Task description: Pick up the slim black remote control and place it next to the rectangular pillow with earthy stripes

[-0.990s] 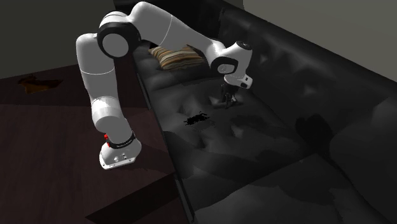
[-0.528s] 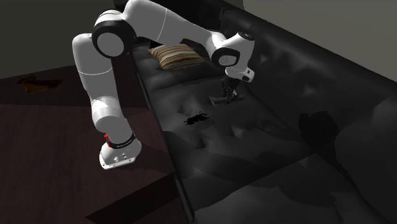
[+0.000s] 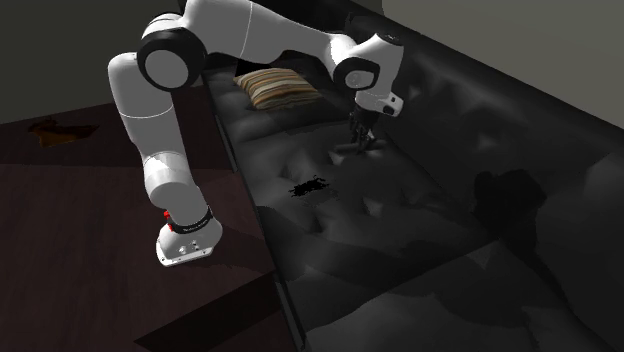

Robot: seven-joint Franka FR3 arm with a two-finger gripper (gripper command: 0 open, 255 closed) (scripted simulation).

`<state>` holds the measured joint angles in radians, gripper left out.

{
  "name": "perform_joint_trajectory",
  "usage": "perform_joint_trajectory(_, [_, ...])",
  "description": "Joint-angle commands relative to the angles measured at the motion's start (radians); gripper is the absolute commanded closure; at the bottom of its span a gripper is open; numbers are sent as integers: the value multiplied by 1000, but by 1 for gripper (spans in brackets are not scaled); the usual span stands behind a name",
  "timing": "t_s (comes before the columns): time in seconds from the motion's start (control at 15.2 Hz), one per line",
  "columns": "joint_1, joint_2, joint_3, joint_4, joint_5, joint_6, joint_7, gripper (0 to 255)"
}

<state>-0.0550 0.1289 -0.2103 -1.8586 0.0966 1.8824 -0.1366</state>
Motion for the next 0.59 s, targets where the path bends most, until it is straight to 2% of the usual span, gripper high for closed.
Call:
perform_joint_trajectory(0.0, [-1, -4, -1, 24, -2, -28, 2, 255])
perform_joint_trajectory(0.53, [-1, -21, -2, 111, -8, -131, 11, 255])
